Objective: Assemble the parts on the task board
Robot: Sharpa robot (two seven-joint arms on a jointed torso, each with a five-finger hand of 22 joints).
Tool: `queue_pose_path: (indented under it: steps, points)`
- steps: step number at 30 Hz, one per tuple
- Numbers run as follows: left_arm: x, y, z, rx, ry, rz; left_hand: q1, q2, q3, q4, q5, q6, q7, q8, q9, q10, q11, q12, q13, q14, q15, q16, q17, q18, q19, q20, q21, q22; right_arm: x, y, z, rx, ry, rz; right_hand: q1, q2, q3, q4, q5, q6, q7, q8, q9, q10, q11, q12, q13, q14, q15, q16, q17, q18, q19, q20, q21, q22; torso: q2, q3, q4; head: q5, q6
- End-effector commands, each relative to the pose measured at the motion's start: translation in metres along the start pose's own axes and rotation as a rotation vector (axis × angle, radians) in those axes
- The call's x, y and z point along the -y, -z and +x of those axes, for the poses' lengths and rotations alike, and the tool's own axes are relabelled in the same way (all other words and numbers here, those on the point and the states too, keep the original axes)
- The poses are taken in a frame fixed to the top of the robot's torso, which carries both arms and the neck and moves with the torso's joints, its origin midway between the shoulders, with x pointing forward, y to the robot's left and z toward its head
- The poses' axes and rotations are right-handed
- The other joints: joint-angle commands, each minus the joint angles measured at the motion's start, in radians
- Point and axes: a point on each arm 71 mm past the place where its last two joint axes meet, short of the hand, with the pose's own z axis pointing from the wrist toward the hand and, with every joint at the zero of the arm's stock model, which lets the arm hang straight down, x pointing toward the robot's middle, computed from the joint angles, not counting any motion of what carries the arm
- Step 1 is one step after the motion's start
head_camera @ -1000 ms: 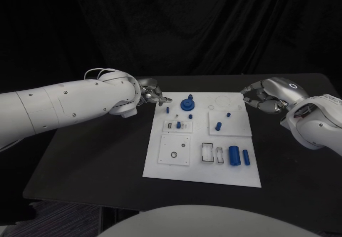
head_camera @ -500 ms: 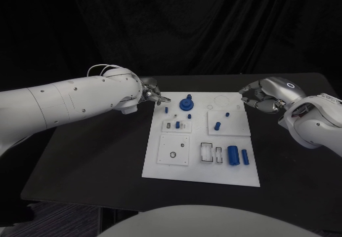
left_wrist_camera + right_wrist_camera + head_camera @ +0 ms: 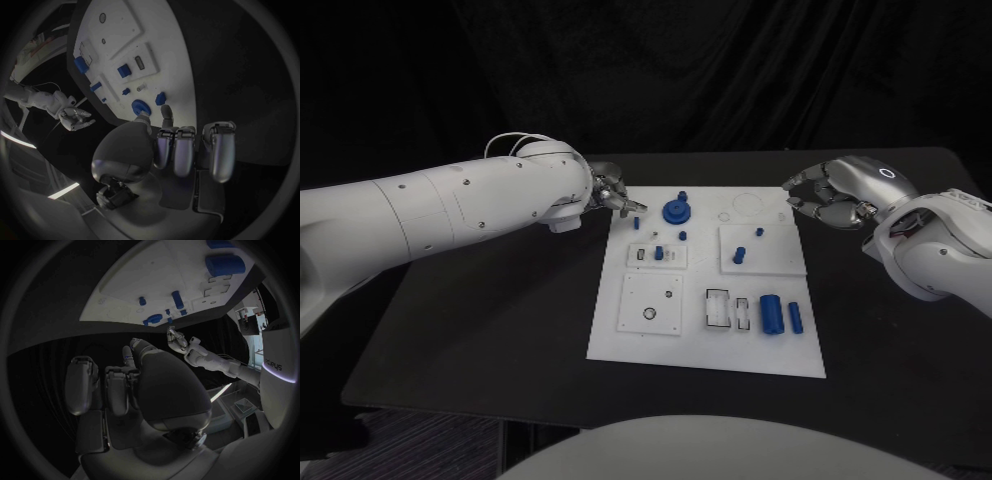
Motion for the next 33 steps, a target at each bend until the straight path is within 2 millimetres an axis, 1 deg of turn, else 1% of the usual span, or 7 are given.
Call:
queue_pose_path:
  steps: [1, 7, 15, 20, 25, 30, 33]
  points:
    - [0.0014, -0.0022, 0.0039, -0.027, -0.008, 0.021, 0.010, 0.003, -0.006, -0.002, 0.010, -0.007, 0.003, -0.010, 0.000, 0.103, 0.008, 0.000, 0.262, 0.104, 0.009, 0.003, 0.263, -0.004, 0.016, 0.006, -0.004, 0.196, 0.0009, 0.0012, 0.0008, -0.005, 0.001, 0.015, -0.002, 0.011, 0.007, 0.002, 0.007, 0.004, -0.001, -0.006, -0.002, 0.106, 0.004, 0.003, 0.263, 0.102, 0.006, 0.000, 0.253, -0.005, 0.018, 0.004, -0.002, 0.199, 0.003, 0.0010, 0.0002, 0.001, 0.000]
    - [-0.0010, -0.0055, 0.0073, -0.039, -0.008, 0.012, 0.017, 0.005, -0.005, -0.003, 0.021, -0.004, 0.004, -0.017, -0.002, 0.103, 0.009, 0.000, 0.262, 0.104, 0.011, 0.003, 0.263, -0.003, 0.014, 0.008, -0.007, 0.195, 0.0010, 0.0016, 0.0007, -0.005, 0.000, 0.015, -0.002, 0.011, 0.007, 0.002, 0.007, 0.004, -0.001, -0.006, -0.002, 0.106, 0.004, 0.003, 0.263, 0.102, 0.006, 0.000, 0.253, -0.005, 0.018, 0.004, -0.002, 0.199, 0.003, 0.0006, 0.0011, -0.001, 0.000]
    - [-0.0033, -0.0083, 0.0108, -0.052, -0.008, 0.003, 0.024, 0.008, -0.004, -0.002, 0.035, 0.000, 0.005, -0.024, -0.005, 0.103, 0.011, 0.000, 0.262, 0.104, 0.012, 0.003, 0.263, -0.002, 0.011, 0.010, -0.010, 0.194, 0.0016, 0.0027, 0.0003, -0.005, 0.000, 0.016, -0.002, 0.011, 0.007, 0.002, 0.007, 0.004, -0.001, -0.006, -0.002, 0.106, 0.004, 0.003, 0.263, 0.102, 0.006, 0.000, 0.253, -0.005, 0.018, 0.004, -0.002, 0.199, 0.001, 0.0006, 0.0009, -0.013, 0.000]
    - [-0.0040, -0.0090, 0.0114, -0.053, -0.007, 0.003, 0.029, 0.010, -0.004, -0.002, 0.048, 0.002, 0.006, -0.031, -0.007, 0.103, 0.011, 0.000, 0.262, 0.104, 0.013, 0.003, 0.263, -0.002, 0.009, 0.011, -0.013, 0.193, 0.0018, 0.0030, 0.0002, -0.004, 0.000, 0.017, -0.002, 0.011, 0.007, 0.002, 0.007, 0.004, -0.001, -0.006, -0.002, 0.106, 0.004, 0.003, 0.263, 0.102, 0.006, 0.000, 0.253, -0.005, 0.018, 0.004, -0.002, 0.199, 0.001, 0.0001, 0.0003, -0.010, 0.000]
    - [-0.0034, -0.0094, 0.0121, -0.053, -0.006, 0.010, 0.032, 0.012, -0.003, -0.001, 0.056, 0.002, 0.006, -0.036, -0.008, 0.103, 0.012, 0.000, 0.262, 0.104, 0.014, 0.003, 0.263, -0.001, 0.008, 0.012, -0.013, 0.193, 0.0020, 0.0031, 0.0001, -0.005, 0.000, 0.018, -0.002, 0.011, 0.008, 0.001, 0.008, 0.003, -0.001, -0.007, -0.002, 0.106, 0.004, 0.003, 0.263, 0.102, 0.006, 0.000, 0.253, -0.006, 0.018, 0.004, -0.001, 0.199, -0.001, -0.0004, 0.0008, -0.013, 0.000]
    - [-0.0027, -0.0096, 0.0127, -0.055, -0.006, 0.016, 0.034, 0.012, -0.003, -0.001, 0.062, 0.003, 0.006, -0.039, -0.009, 0.103, 0.012, 0.000, 0.262, 0.104, 0.015, 0.003, 0.263, -0.001, 0.008, 0.012, -0.014, 0.193, 0.0019, 0.0030, 0.0002, -0.005, 0.000, 0.017, -0.002, 0.011, 0.008, 0.001, 0.008, 0.003, -0.001, -0.007, -0.002, 0.106, 0.004, 0.003, 0.263, 0.102, 0.006, 0.000, 0.253, -0.006, 0.018, 0.004, -0.001, 0.199, -0.002, 0.0009, -0.0001, -0.012, 0.000]
    - [-0.0026, -0.0097, 0.0128, -0.053, -0.005, 0.021, 0.040, 0.014, -0.002, -0.002, 0.074, 0.005, 0.007, -0.044, -0.011, 0.103, 0.013, 0.000, 0.262, 0.104, 0.015, 0.003, 0.263, -0.001, 0.007, 0.013, -0.016, 0.193, 0.0019, 0.0029, 0.0003, -0.006, 0.000, 0.018, -0.002, 0.011, 0.008, 0.001, 0.008, 0.003, -0.001, -0.007, -0.002, 0.106, 0.004, 0.003, 0.263, 0.102, 0.006, 0.000, 0.253, -0.006, 0.018, 0.004, -0.001, 0.199, -0.002, 0.0013, 0.0000, -0.012, 0.000]
